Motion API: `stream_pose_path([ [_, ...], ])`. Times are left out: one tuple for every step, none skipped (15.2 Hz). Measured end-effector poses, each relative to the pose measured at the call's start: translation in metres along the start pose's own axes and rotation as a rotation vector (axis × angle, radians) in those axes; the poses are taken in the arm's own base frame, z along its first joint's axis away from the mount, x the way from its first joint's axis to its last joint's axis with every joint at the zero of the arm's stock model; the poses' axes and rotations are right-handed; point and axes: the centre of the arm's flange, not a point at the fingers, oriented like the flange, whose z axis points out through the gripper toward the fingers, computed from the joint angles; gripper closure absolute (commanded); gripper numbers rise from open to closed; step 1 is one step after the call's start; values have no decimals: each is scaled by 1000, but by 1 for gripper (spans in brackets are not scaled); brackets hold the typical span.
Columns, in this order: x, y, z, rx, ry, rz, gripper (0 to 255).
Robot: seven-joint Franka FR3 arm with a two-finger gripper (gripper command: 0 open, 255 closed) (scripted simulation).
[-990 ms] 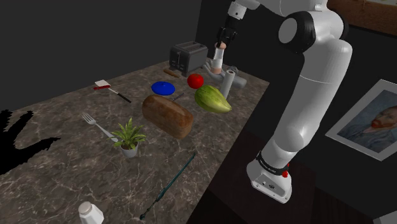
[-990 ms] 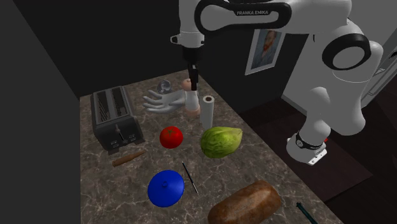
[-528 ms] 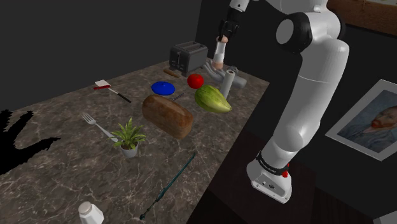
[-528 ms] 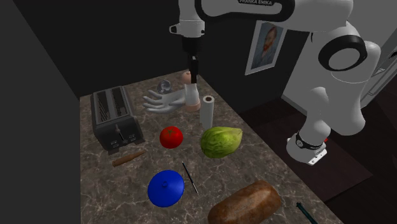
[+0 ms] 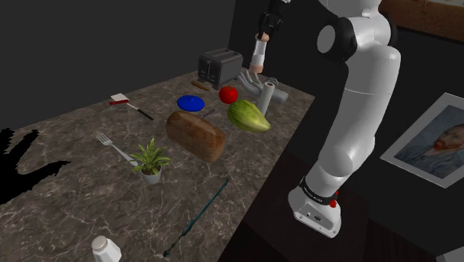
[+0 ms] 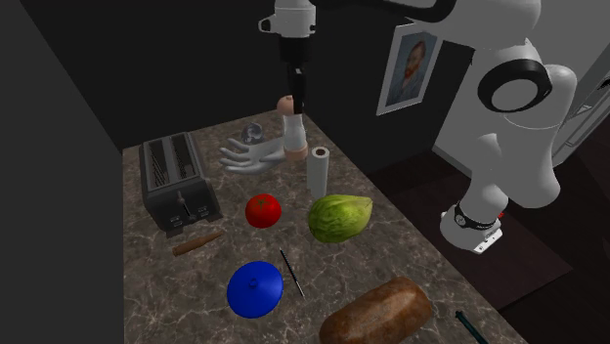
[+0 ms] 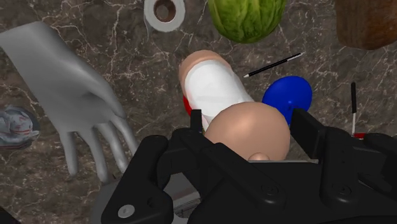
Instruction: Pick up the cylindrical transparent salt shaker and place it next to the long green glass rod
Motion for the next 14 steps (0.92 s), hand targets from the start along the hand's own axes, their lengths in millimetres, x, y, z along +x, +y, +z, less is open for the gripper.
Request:
stream_pose_path([
  [-3, -6, 0, 0, -1, 0, 255],
  [-8, -16, 0, 0, -1, 0, 255],
  [-13, -25, 2, 0, -1, -1, 255],
  [-20, -31, 4, 1, -1, -1, 255],
  [-24, -43, 2, 1, 0, -1, 255],
  [-30, -56, 1, 1, 0, -1, 255],
  [-35, -69, 5, 1, 0, -1, 255],
  [-41, -81, 9, 1, -1, -1, 255],
  [-48, -94, 10, 1, -1, -1, 255],
  [-54, -107, 11, 1, -1, -2, 255],
  [-60, -117, 12, 1, -1, -1, 255],
  [-68, -129, 13, 1, -1, -2, 255],
  [-74, -139, 16, 1, -1, -2, 255],
  [-79, -151, 18, 1, -1, -2, 255],
])
